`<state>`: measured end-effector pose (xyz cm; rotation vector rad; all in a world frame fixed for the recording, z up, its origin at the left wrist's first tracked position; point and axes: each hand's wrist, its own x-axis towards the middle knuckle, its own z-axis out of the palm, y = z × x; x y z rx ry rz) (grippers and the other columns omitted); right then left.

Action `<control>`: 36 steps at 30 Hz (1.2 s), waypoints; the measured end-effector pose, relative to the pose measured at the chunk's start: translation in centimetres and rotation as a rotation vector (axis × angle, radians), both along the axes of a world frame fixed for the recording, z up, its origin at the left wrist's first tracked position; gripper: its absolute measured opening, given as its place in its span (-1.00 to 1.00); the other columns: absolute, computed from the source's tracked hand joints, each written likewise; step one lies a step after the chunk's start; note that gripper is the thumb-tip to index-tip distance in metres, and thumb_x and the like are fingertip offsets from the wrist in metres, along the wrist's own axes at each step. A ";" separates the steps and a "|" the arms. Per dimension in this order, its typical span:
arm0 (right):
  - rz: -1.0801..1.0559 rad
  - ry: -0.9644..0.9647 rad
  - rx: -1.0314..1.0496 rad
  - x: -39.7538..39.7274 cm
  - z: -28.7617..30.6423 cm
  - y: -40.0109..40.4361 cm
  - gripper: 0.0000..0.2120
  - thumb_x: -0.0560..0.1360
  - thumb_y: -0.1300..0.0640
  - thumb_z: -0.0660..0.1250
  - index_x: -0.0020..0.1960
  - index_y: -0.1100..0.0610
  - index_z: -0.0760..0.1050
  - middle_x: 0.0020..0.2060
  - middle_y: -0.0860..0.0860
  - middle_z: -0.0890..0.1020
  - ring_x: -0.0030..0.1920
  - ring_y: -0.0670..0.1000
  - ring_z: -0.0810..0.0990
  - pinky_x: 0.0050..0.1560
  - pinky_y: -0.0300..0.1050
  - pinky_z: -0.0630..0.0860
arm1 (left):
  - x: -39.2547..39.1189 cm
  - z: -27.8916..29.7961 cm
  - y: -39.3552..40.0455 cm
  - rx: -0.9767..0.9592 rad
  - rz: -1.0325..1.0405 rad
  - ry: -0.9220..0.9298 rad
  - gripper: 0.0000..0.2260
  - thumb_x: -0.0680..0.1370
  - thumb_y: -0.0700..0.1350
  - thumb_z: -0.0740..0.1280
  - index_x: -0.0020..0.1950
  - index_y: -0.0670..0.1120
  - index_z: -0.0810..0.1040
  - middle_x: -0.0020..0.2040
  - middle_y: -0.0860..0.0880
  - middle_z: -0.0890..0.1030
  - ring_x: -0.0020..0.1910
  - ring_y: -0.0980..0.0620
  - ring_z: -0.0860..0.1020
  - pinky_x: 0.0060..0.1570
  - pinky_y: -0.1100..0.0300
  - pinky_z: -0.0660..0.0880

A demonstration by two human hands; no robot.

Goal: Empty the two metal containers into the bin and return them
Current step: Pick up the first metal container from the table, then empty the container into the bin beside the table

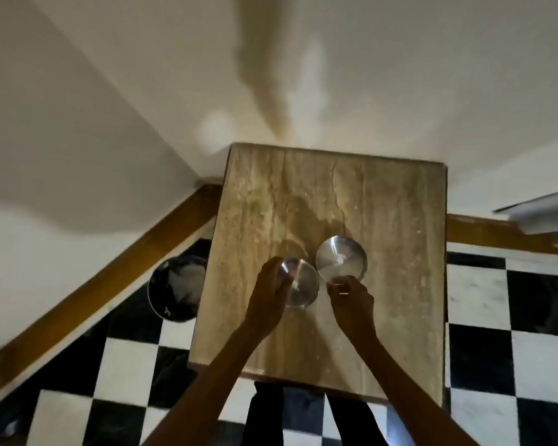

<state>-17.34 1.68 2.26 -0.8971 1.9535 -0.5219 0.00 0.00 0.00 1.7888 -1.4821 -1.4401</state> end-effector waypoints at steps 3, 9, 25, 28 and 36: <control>-0.086 -0.068 0.101 1.0 -3.2 0.4 -0.83 0.50 0.03 0.44 0.03 0.10 0.63 -0.08 0.05 0.74 -0.15 0.02 0.70 -0.05 -0.08 0.66 | -0.4 -2.5 0.2 -0.045 0.145 -0.005 -0.58 0.62 0.09 0.26 0.44 -0.02 0.42 0.36 0.01 0.50 0.31 0.05 0.51 0.31 0.06 0.51; -0.108 -0.002 0.124 3.5 -6.1 0.3 -0.82 0.45 0.06 0.46 -0.30 0.03 0.55 -0.32 0.10 0.73 -0.26 0.13 0.72 -0.06 0.14 0.66 | -0.4 -4.9 0.4 0.027 0.406 0.114 -0.56 0.60 0.18 0.21 0.33 -0.08 0.55 0.26 -0.06 0.59 0.23 0.04 0.56 0.22 0.17 0.52; 0.468 0.062 0.066 13.7 -1.0 -4.4 -0.61 0.35 -0.06 0.45 -0.44 0.23 0.51 -0.55 0.06 0.60 -0.49 0.09 0.58 -0.34 -0.10 0.56 | 13.7 -2.4 3.2 0.804 0.967 1.267 -0.43 0.59 0.32 0.20 0.27 -0.10 0.68 0.32 -0.25 0.62 0.25 -0.31 0.57 0.12 -0.26 0.55; 0.578 0.062 0.014 19.4 -0.3 -5.5 -0.70 0.38 0.01 0.54 -0.43 0.12 0.56 -0.50 -0.03 0.58 -0.47 -0.11 0.53 -0.44 -0.45 0.36 | 18.2 -2.2 4.3 0.768 0.959 1.495 -0.17 0.48 0.47 0.25 0.49 -0.15 0.46 0.51 -0.32 0.42 0.45 -0.38 0.42 0.35 -0.41 0.38; 0.695 -0.008 -0.125 29.3 -5.1 -7.3 -0.88 0.45 0.14 0.47 -0.19 0.19 0.67 -0.25 0.07 0.67 -0.20 0.01 0.65 -0.19 -0.16 0.57 | 26.2 -6.1 3.4 0.619 1.113 1.490 -0.19 0.37 0.40 0.39 0.44 -0.12 0.53 0.45 -0.28 0.51 0.34 -0.34 0.52 0.32 -0.29 0.48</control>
